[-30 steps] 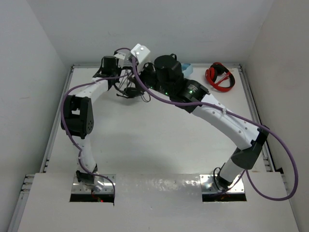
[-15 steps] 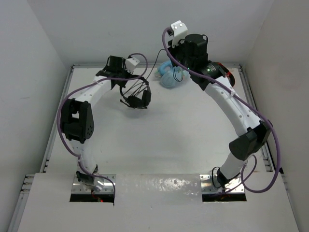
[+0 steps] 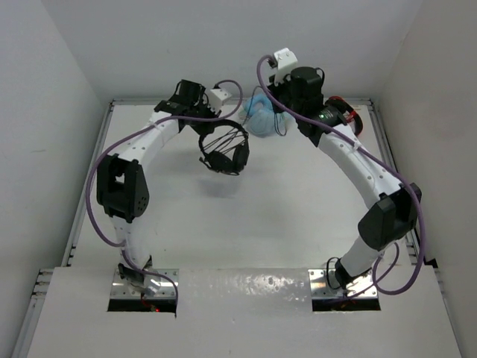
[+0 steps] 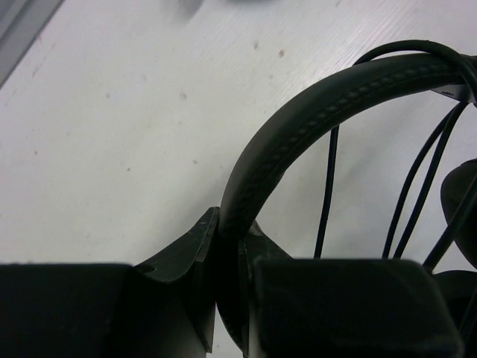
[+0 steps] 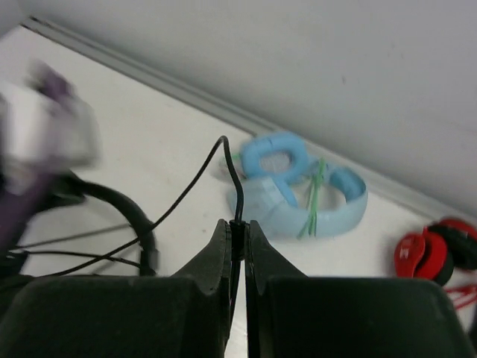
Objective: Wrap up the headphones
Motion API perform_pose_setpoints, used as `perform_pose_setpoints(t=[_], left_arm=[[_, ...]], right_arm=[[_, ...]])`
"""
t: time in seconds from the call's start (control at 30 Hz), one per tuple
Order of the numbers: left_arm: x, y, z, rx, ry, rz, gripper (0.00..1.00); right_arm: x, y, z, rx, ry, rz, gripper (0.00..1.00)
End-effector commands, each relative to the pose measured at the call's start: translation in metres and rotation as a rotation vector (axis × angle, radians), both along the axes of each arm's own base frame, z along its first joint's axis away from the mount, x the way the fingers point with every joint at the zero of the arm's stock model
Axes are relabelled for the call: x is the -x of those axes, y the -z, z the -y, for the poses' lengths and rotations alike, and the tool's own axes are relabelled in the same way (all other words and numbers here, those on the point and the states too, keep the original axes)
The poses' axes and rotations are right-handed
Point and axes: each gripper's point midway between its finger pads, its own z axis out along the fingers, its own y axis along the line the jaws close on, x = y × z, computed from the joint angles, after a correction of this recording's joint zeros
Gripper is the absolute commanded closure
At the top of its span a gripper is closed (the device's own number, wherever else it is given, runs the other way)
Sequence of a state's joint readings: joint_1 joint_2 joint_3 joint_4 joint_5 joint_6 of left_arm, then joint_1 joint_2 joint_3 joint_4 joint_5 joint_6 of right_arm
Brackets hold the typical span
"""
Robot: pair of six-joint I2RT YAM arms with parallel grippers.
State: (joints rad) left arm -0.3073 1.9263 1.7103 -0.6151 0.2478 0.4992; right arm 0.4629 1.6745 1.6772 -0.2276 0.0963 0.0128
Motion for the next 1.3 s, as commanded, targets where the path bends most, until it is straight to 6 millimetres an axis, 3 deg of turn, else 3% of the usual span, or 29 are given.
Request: perform_pose_setpoints(t=[0.0,0.33,0.37,0.4,0.43,0.47,0.5,0.57,0.6,0.83,0.93,1.03,1.27], left_arm=[[0.012,-0.062,0.022,0.188,0.065,0.009,1.0],[0.046,-0.13,0.037,0.292,0.175,-0.007,1.0],[0.049,-0.136,0.038,0.308,0.179,-0.011,1.0],[0.049,-0.152,0.041,0.344,0.173,0.0,1.0],[0.051,-0.164,0.043,0.381,0.176,0.004,1.0],[0.049,-0.182,0.045,0.408,0.172,0.038,1.0],[0.049,-0.191,0.046,0.441,0.141,0.031,1.0],[0.047,-0.212,0.047,0.481,0.113,0.064,1.0],[0.048,-0.217,0.048,0.512,0.083,0.045,1.0],[0.076,-0.246,0.077,0.55,0.179,0.078,1.0],[0.079,-0.263,0.078,0.579,0.169,0.098,1.0],[0.078,-0.273,0.076,0.594,0.147,0.116,1.0],[0.074,-0.289,0.073,0.63,0.091,0.136,1.0]], right_arm=[[-0.007,-0.004,0.04,-0.091,0.103,0.028,1.0],[-0.008,0.053,0.052,-0.056,0.111,-0.047,1.0],[-0.006,0.054,0.044,-0.075,0.063,-0.044,1.0],[-0.001,0.074,0.041,-0.067,0.032,-0.076,1.0],[0.005,0.081,0.032,-0.071,-0.028,-0.092,1.0],[0.013,0.079,0.013,-0.106,-0.147,-0.078,1.0],[0.023,0.096,0.005,-0.123,-0.197,-0.114,1.0],[0.031,0.091,-0.01,-0.199,-0.274,-0.085,0.99],[0.035,0.102,-0.013,-0.253,-0.263,-0.124,0.98],[0.04,0.093,-0.052,-0.369,-0.348,-0.081,0.95],[0.037,0.092,-0.063,-0.413,-0.367,-0.074,0.93],[0.032,0.088,-0.073,-0.465,-0.378,-0.077,0.85],[0.013,0.103,-0.076,-0.508,-0.306,-0.101,0.52]])
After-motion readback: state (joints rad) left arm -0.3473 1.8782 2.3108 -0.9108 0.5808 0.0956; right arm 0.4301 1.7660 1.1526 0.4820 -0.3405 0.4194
